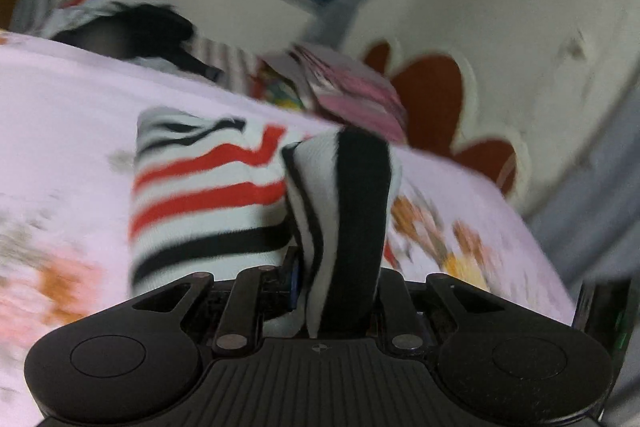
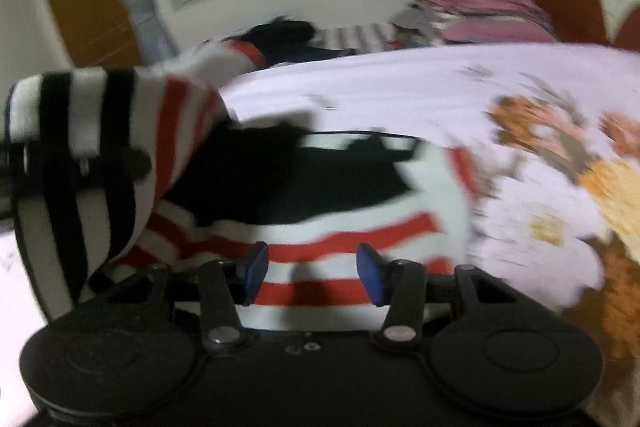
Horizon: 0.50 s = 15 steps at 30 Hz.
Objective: Fold small clothes
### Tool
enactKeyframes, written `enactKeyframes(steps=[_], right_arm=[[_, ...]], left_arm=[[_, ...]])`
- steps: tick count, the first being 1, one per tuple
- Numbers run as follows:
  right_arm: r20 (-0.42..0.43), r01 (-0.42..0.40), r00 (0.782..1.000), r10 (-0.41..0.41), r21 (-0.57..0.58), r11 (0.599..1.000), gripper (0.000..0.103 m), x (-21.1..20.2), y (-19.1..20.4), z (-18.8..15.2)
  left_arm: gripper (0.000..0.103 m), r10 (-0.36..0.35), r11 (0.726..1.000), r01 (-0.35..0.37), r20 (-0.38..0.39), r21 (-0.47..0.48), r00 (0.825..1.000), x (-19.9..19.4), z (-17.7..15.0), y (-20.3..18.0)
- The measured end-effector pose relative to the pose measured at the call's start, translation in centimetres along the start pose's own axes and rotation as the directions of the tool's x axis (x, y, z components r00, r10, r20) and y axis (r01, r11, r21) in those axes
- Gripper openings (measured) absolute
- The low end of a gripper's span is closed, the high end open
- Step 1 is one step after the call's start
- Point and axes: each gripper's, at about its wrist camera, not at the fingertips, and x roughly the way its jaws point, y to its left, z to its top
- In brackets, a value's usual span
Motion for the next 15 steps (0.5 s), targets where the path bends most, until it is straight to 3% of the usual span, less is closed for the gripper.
enactKeyframes(steps=[4,6,8,10,13,15], right_arm=[[-0.007,0.024,1.000,-0.024,0.096,0.995,0.048,-1.0,-4.0,-0.3],[-0.004,0.009,1.000,-0.008,0.140,0.990,0.048,-1.5,-5.5,-0.1],[0.004,-0.026,1.000,0.025,0.188,0.982,0.050,-1.8,-6.5,0.3],[0.016,-0.086,0.996,0.084,0.241,0.967,0.057,-2.0,-7.2,0.8],[0.021,-0.173,0.984,0.175,0.285,0.943,0.068,-1.4,-6.9,1.8],[-0.015,-0.219,0.972,0.233,0.295,0.930,0.070,-0.1,-6.2,2.4]], left_arm=[[0.019,0.046,0.988,-0.032,-0.090,0.153,0.995,2.3,-2.7,-2.7],[0.023,0.097,0.969,-0.075,-0.085,0.234,0.992,2.4,-3.8,-4.0],[0.054,0.087,0.958,-0.060,-0.087,0.280,0.992,1.9,-4.2,-4.9],[0.077,0.051,0.951,-0.016,-0.106,0.308,0.993,0.9,-4.5,-5.7],[0.080,0.043,0.933,0.007,-0.130,0.360,0.991,-1.0,-5.2,-6.9],[0.080,0.040,0.939,0.006,-0.127,0.343,0.991,-2.6,-5.0,-6.5]])
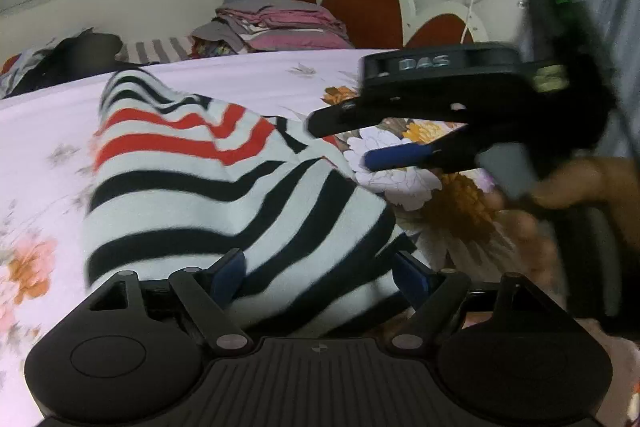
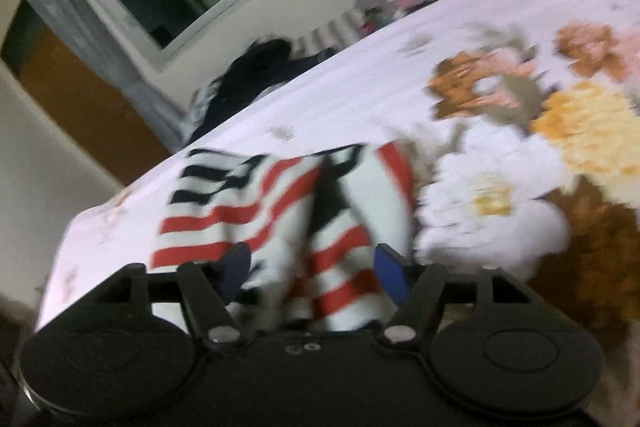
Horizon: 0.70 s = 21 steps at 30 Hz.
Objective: Fold small clothes
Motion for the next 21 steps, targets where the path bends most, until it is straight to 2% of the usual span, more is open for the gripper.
enactKeyframes(steps=[2,6,8,11,14,18,21], right_arm=[[-0.062,-0.033,0.997,0.034,0.016,0.999,0.070,1.8,0.2,0.1],[-0.141,-0.049,0.989,0.056,0.052,0.997,0.068,4.6,0.2,-0.4],[-0.168,-0.062,0.983,0.071,0.060,0.996,0.053,5.7,0.3,-0.6],[-0.168,-0.046,0.984,0.051,0.038,0.998,0.036,6.3,1.2,-1.1],[-0.123,-0.041,0.992,0.039,-0.012,0.999,0.024,5.4,2.2,-1.3],[0.020,0.024,1.000,-0.021,-0.161,0.987,0.022,2.1,4.2,-1.2],[0.118,0.123,0.988,-0.096,-0.250,0.960,0.022,-0.2,4.7,-1.4]], left_arm=[[0.080,0.007,0.999,-0.005,0.029,-0.046,1.000,-2.1,-0.3,1.2],[0.080,0.116,0.984,-0.101,0.097,-0.147,0.988,-6.4,-0.3,4.9],[0.080,0.178,0.970,-0.157,0.103,-0.184,0.979,-7.4,-0.3,6.8],[0.080,0.245,0.946,-0.221,0.079,-0.238,0.966,-7.9,-0.6,9.3],[0.080,0.255,0.931,-0.227,0.068,-0.286,0.964,-7.7,-0.4,10.5],[0.080,0.238,0.932,-0.211,0.058,-0.296,0.969,-4.9,0.4,9.9],[0.080,0.211,0.937,-0.188,0.049,-0.295,0.976,-2.2,1.3,9.1]])
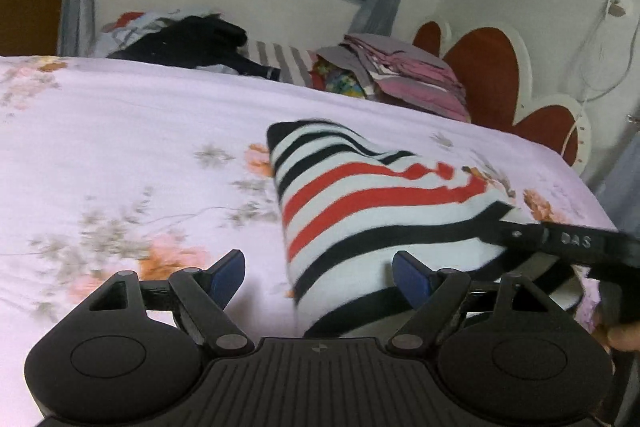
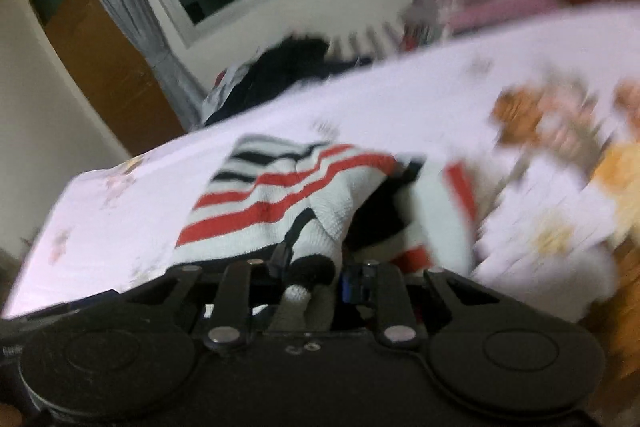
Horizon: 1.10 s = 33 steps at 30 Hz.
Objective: Fold small clothes
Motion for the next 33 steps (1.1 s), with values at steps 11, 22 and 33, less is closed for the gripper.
enactKeyframes(steps=[11,22,33], right_arm=[[-0.121,0.016,0.993,0.006,0.178,0.984,0.030,0.2,-4.3,-2.4],[-0.139,-0.005,0.989,0.041,0.246,0.969,0.027,-4.1,-5.6,-5.9],[-0.151,0.021,0.988,0.025,0.297,0.955,0.024,-4.1,-6.5,-7.9]], left_arm=[[0.087,0.008,1.000,-0.008,-0.137,-0.003,0.990,4.6,-2.0,-1.3],[0.087,-0.005,1.000,0.008,-0.154,0.021,0.988,5.0,-2.2,-0.6],[0.087,0.012,0.998,0.000,-0.188,0.060,0.982,4.8,-2.3,-1.0]])
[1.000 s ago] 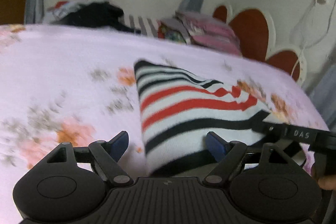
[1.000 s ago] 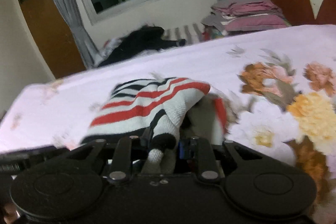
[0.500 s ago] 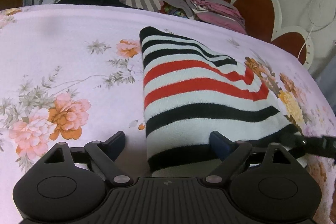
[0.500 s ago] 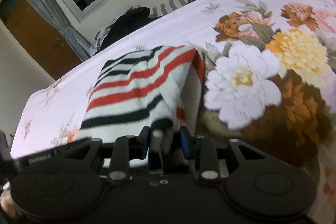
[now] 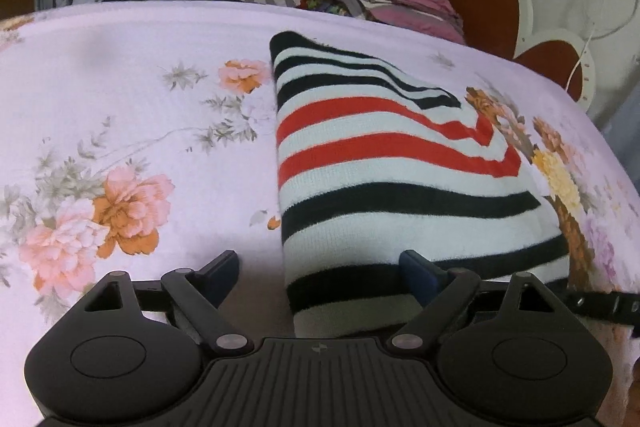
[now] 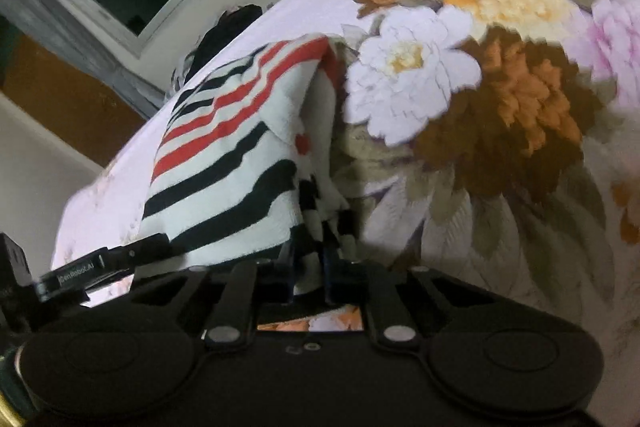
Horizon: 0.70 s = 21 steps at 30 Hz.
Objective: Fold small clothes
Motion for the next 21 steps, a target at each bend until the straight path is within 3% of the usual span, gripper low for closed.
enactKeyframes(steps=[1,6,10,15,18,21], right_arm=[[0.009,0.015,1.000,-0.015,-0.018,1.000,0.031,-0.4,0.4,0.1],[0.050,0.002,0.999,0.000,-0.035,0.999,0.033,-2.1,1.2,1.6],[0.090,0.010,0.996,-0.008,-0.023,1.000,0.043,-1.9,1.7,3.7],[0.134,0.049,0.990,-0.038,-0.077,0.996,0.039,-0.1,3.7,6.7],[0.147,0.082,0.987,-0.064,-0.118,0.990,0.030,1.6,5.2,8.2],[0.154,0.116,0.984,-0.091,-0.160,0.980,0.029,3.6,6.6,9.3]], left_arm=[[0.087,0.003,1.000,-0.003,0.004,0.008,1.000,-0.3,0.1,-0.1],[0.087,0.010,0.999,-0.009,0.033,-0.036,0.999,-1.7,0.8,0.2],[0.087,-0.010,0.998,0.014,0.059,-0.055,0.998,-2.2,1.9,0.2],[0.087,0.016,0.997,-0.011,0.077,-0.071,0.997,-0.9,4.1,0.0],[0.087,0.027,0.996,-0.020,0.079,-0.085,0.996,0.1,5.0,0.0],[0.087,0.036,0.993,-0.027,0.075,-0.111,0.997,1.3,5.9,0.1]])
